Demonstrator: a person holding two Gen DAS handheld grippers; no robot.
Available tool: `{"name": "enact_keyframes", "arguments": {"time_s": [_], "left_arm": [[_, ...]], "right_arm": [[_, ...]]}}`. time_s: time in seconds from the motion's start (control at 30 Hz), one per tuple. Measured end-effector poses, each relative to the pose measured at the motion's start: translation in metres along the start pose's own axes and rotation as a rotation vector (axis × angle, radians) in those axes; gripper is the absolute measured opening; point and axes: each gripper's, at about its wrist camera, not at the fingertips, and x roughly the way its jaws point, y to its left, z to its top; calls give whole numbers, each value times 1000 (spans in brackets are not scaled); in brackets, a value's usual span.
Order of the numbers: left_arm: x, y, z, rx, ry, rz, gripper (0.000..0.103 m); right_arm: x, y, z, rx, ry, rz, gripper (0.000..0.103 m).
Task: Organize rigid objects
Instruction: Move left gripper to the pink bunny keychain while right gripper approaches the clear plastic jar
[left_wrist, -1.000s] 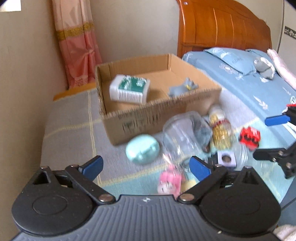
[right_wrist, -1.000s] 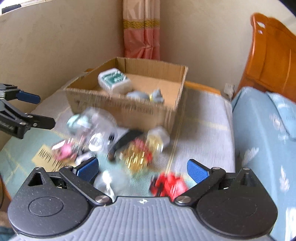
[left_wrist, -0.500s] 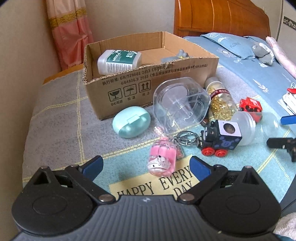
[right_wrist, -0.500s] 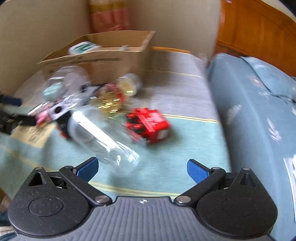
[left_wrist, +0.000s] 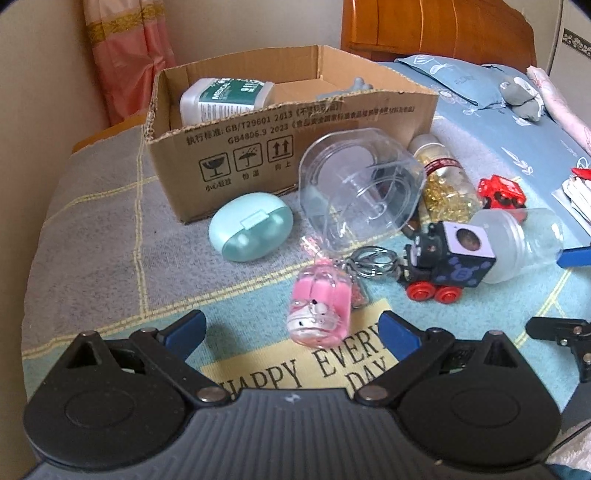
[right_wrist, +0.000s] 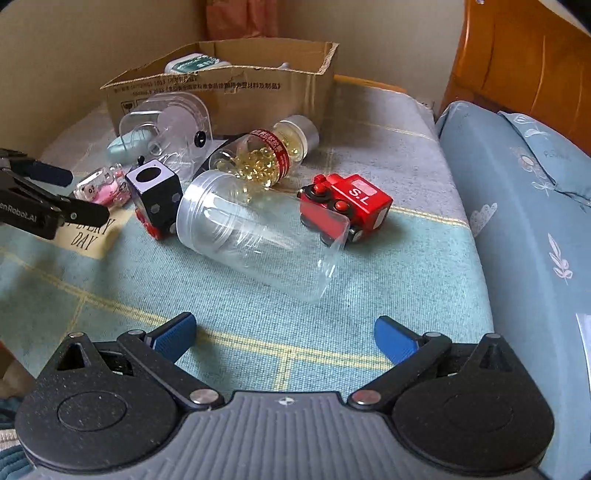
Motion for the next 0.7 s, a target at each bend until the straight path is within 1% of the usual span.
{"name": "enact_keyframes", "arguments": {"time_s": [0.1,0.33,0.43,0.6,0.63,0.7], "left_arm": [[5,3,1,-16,-6,-4,99],[3,20,-3,-53,-14,30,100],[-1,35,-9,-87,-11,60,100],[-7,59,-14,-170,1,134,100],[-9,60,-14,-181,1,127,100],[-12,56,-12,-188,0,74,100]], "right_arm": [[-1,1,-1,4,1,-4,103],[-1,0,-1,6,-15,-6,103],[-1,0,-2,5,-25,-5,103],[0,0,-2,1,-34,-4,103],[0,0,-2,1,-36,-3,103],[0,0,-1,0,-39,-4,103]]}}
